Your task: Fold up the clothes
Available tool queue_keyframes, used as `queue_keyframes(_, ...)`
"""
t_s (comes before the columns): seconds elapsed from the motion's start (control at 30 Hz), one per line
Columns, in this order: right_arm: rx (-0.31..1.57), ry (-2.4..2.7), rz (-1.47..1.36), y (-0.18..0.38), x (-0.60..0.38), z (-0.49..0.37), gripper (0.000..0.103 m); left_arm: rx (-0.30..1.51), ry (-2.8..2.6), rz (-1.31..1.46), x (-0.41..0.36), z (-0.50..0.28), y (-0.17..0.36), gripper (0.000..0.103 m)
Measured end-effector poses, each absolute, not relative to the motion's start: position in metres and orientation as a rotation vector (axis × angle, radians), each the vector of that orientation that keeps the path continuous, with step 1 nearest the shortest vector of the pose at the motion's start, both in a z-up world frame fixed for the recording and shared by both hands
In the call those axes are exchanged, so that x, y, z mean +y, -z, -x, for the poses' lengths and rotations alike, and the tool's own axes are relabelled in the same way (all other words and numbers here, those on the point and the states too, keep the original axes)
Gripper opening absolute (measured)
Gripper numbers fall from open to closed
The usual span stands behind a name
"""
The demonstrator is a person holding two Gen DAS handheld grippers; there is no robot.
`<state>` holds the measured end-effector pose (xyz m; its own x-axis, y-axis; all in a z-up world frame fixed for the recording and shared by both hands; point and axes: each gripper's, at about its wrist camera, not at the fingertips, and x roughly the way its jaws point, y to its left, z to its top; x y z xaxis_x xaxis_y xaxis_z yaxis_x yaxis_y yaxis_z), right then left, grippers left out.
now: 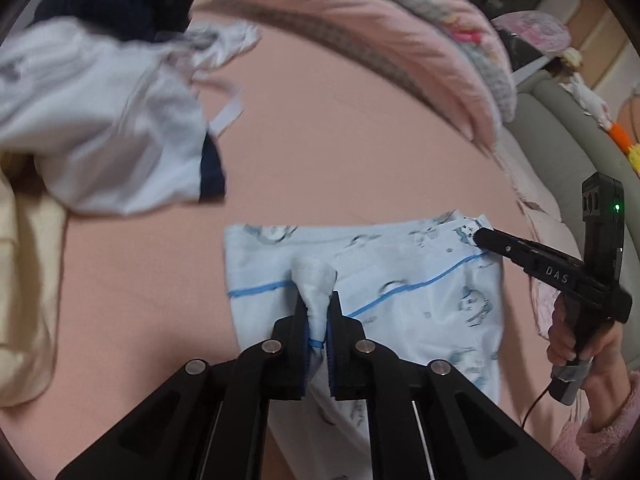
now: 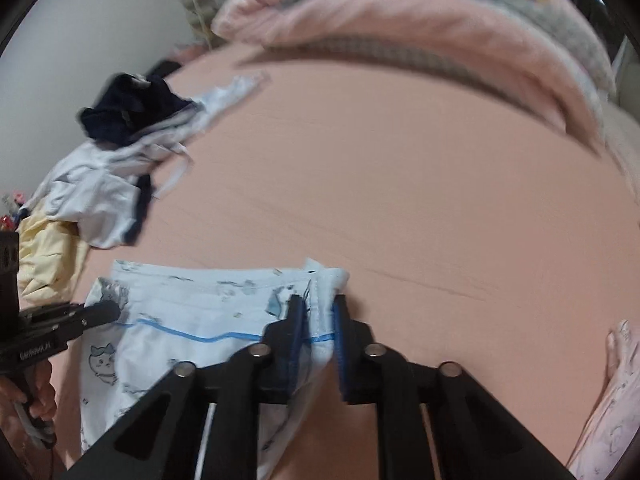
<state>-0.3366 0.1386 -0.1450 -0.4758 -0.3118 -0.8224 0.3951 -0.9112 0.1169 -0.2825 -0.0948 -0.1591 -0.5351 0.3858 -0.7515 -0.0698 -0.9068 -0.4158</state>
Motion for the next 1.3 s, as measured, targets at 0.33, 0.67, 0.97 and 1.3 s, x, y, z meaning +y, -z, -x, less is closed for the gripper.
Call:
queue_keyframes(0.33,0.220,2.390,-1.139,0.108,0.118,0.322,0.007,-0.421,-2.520,1.351,-0.112,0.291,0.131,0.004)
queue_keyframes(0.67,0.202,2.486,-1.405,0.182,0.124,0.353,0.007,-0.481,-2.405,1.518,-0.129,0.334,0.182,0.005)
queue_keyframes(0.97,0.067,2.533,-1.306,0.158,0.139,0.354,0.015,-0.327,-2.540,1.522,-0.127,0.330,0.162,0.017)
queue_keyframes(1.3,0.359,2.310,-1.405,0.161,0.105,0.324,0.025,-0.227,-2.350,1.505,-0.096,0.304,0.153,0.019)
